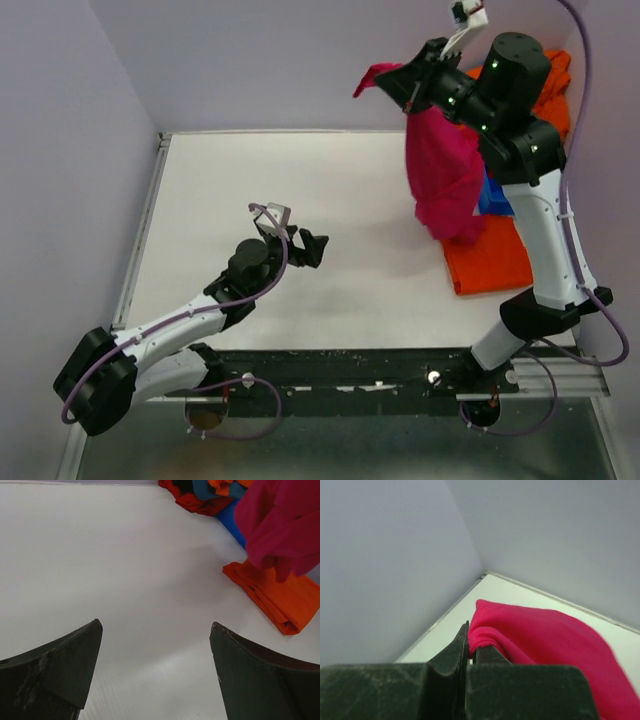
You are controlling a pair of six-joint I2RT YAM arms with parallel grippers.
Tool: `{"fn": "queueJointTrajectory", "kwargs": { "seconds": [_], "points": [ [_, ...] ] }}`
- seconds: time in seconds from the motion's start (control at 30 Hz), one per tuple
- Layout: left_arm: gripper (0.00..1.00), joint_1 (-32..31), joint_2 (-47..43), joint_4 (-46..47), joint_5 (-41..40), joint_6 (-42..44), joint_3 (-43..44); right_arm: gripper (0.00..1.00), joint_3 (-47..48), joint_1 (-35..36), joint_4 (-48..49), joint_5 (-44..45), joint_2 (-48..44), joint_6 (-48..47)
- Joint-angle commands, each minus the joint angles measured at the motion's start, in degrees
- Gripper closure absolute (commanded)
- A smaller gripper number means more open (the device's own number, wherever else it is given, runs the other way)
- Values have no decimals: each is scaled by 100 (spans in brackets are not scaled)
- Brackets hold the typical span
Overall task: Fold and stack the t-shirts
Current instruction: Grab crumpled tshirt from bin with the right arm, then move the tshirt to the center of the board
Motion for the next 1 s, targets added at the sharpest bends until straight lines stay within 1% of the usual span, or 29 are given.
{"fn": "queueJointTrajectory", "kwargs": {
  "seconds": [0.0,0.07,0.1,0.17,0.2,0.23,0.3,0.4,0.43,0.5,0.57,0.63,0.7,0.77,0.83,0.97],
  "points": [
    [1,-6,-202,14,-298,99,-33,99,1392,582,-1520,-213,563,-815],
    [1,-6,-255,5,-351,99,-51,99,1070,591,-1240,-75,388,-710],
    [1,-15,-281,-3,-368,99,-59,91,798,600,-1055,57,231,-710],
    [1,-6,-351,-3,-430,99,-86,36,121,591,-800,618,-103,-648],
    [1,-6,-386,-21,-474,99,-103,14,-273,591,-712,960,-279,-622],
    [1,-15,-422,-30,-500,108,-121,4,-652,600,-632,1216,-420,-587],
    [1,-6,-475,-74,-535,117,-130,4,-1617,583,-439,1569,-745,-578],
    [1,-15,-466,-144,-632,117,-130,7,-3041,600,-17,1877,-1123,-587],
    [1,-6,-431,-170,-667,117,-112,9,-3420,591,123,1982,-1220,-526],
    [1,-6,-265,-232,-685,152,-34,16,-4203,583,404,1992,-1379,-490],
    [1,-6,59,-564,-807,135,203,20,-4897,591,650,2045,-1484,-350],
    [1,-6,464,-960,-974,108,571,22,-5425,591,896,2019,-1502,-236],
    [1,-6,833,-1163,-949,108,801,22,-5865,591,1038,2027,-1459,-122],
    [3,-6,1071,-1129,-617,204,924,24,-6121,591,1135,2062,-1336,-25],
    [5,-6,1265,-1041,-81,318,1004,24,-6280,591,1144,2193,-1195,72],
    [6,-6,1564,-1084,334,407,1162,25,-6657,591,1240,2361,-1116,195]
  ]
}}
